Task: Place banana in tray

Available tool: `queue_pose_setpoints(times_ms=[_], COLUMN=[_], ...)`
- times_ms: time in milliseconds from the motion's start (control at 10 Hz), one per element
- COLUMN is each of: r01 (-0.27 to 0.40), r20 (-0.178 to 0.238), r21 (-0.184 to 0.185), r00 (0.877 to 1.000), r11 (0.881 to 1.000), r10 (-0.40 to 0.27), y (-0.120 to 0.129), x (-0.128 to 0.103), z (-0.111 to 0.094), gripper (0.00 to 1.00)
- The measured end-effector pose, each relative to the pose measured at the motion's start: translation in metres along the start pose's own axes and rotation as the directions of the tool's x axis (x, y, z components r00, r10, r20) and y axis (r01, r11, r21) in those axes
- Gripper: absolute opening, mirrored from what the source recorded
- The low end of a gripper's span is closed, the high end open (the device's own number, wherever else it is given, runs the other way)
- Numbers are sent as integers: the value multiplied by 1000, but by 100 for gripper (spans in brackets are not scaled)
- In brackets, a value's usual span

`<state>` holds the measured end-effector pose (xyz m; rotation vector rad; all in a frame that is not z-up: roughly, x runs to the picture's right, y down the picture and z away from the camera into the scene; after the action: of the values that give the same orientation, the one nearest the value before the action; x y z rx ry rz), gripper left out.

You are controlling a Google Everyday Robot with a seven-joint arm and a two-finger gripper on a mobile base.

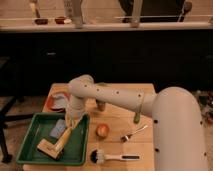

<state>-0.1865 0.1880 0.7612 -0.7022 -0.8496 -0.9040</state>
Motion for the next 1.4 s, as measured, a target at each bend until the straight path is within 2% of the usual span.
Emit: queue_pose_setpoints(times_ms=[300,700,1400], r01=[31,70,183], r20=[25,43,8], r21=[-6,13,-10], r00=[999,997,983], r11=[999,997,983], r10=[-31,-70,-183], y=[-8,-6,-11], x=[9,23,31], z=[2,-5,-18], gripper=[2,2,2])
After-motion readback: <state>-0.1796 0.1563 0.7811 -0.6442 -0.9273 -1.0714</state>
